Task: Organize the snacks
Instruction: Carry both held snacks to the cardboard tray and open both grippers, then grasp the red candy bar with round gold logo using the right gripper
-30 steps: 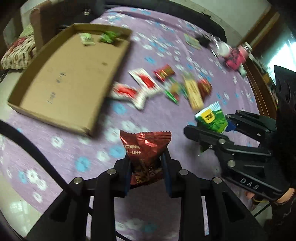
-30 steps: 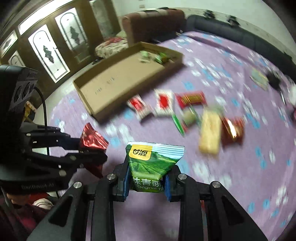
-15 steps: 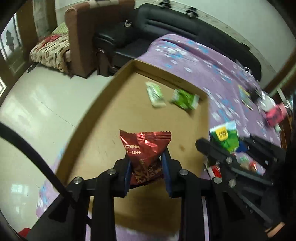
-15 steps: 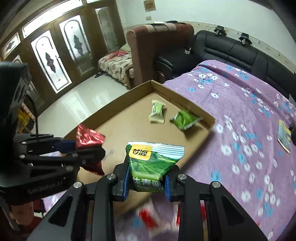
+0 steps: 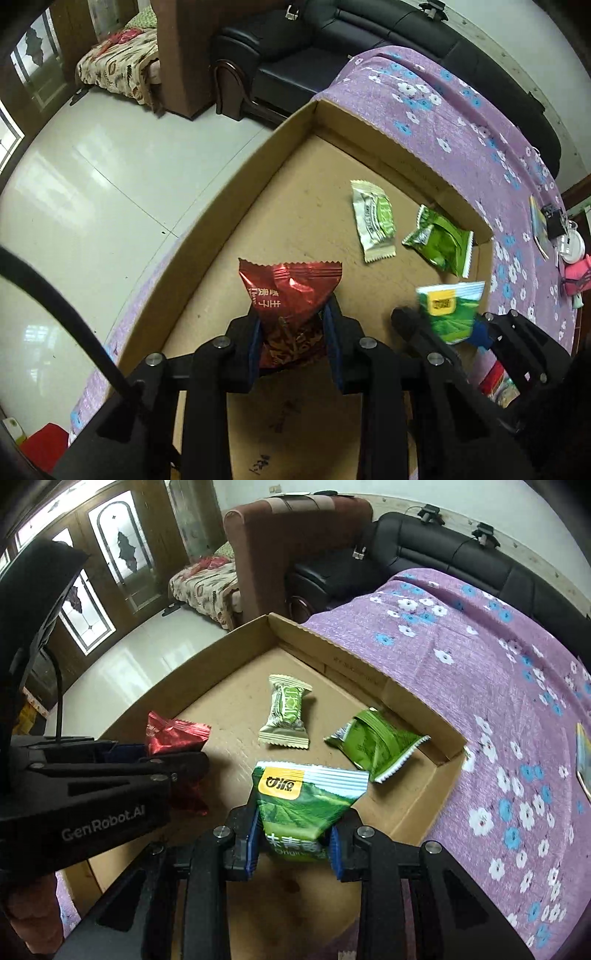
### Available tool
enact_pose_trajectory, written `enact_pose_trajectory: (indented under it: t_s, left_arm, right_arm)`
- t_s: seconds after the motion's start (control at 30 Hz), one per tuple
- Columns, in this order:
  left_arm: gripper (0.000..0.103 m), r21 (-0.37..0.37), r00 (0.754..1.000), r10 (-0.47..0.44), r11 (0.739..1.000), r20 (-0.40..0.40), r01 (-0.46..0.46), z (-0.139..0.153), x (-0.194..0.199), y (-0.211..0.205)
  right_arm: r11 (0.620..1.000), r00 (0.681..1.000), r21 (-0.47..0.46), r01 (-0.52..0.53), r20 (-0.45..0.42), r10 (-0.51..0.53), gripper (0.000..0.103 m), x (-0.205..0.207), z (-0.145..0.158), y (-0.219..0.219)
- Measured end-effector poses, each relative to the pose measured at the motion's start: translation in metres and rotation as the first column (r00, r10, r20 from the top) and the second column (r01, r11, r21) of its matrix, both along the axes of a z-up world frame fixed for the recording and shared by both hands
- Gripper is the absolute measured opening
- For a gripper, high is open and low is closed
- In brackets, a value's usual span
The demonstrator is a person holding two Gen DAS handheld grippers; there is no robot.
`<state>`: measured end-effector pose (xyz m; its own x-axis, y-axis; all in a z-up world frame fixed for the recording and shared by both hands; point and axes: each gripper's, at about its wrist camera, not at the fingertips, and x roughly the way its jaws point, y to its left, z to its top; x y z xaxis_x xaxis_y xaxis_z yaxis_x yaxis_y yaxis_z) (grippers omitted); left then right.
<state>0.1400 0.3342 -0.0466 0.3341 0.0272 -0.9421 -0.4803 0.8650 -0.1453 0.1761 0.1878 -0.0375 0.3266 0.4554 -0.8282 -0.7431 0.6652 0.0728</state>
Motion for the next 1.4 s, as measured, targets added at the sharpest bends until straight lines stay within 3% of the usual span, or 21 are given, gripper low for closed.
enact_pose_trajectory:
  t_s: [0.1, 0.17, 0.23, 0.27, 0.4, 0.73, 0.97, 1.23, 1.4]
  left_arm:
    - [0.036, -0.009, 1.000, 0.010, 1.000, -0.014, -0.010, -0.002, 0.002, 0.003]
    - [0.043, -0.018, 1.000, 0.009, 1.000, -0.017, -0.010, -0.002, 0.003, 0.004]
    - [0.057, 0.002, 0.999, 0.023, 1.000, -0.029, -0.023, -0.001, 0.004, 0.004]
    - [0.058, 0.008, 0.999, 0.025, 1.000, -0.022, -0.025, 0.001, 0.003, 0.004]
    - [0.063, 0.035, 0.999, 0.029, 0.999, -0.022, -0.028, 0.005, 0.002, 0.004]
    - [0.063, 0.112, 0.999, 0.030, 0.993, 0.023, -0.032, 0.025, -0.013, -0.014]
    - [0.063, 0.222, 0.997, 0.003, 0.975, 0.080, -0.020, 0.040, -0.039, -0.053]
    - [0.066, 0.290, 0.989, -0.048, 0.957, 0.138, 0.006, 0.054, -0.062, -0.106]
    - [0.068, 0.315, 0.983, -0.067, 0.949, 0.171, 0.010, 0.061, -0.074, -0.137]
  right_arm:
    - [1.000, 1.000, -0.031, -0.004, 0.009, 0.005, 0.032, 0.003, -0.006, 0.004]
    - [0.999, 1.000, -0.033, -0.004, 0.012, 0.005, 0.036, 0.003, -0.006, 0.004]
    - [1.000, 1.000, -0.030, 0.002, 0.028, -0.001, 0.041, 0.003, -0.002, 0.001]
    - [1.000, 0.999, -0.030, 0.002, 0.033, -0.001, 0.048, 0.003, -0.001, 0.000]
    - [1.000, 0.999, -0.012, 0.009, 0.035, -0.009, 0.049, 0.003, 0.007, -0.011]
    - [0.994, 0.999, 0.096, 0.051, -0.015, -0.049, 0.050, -0.003, 0.029, -0.048]
    - [0.991, 0.998, 0.119, 0.056, 0.010, -0.057, 0.063, -0.025, 0.039, -0.082]
    - [0.989, 0.998, 0.136, 0.061, 0.027, -0.065, 0.080, -0.054, 0.043, -0.129]
    - [0.986, 0.998, 0.152, 0.061, 0.011, -0.064, 0.083, -0.067, 0.043, -0.160]
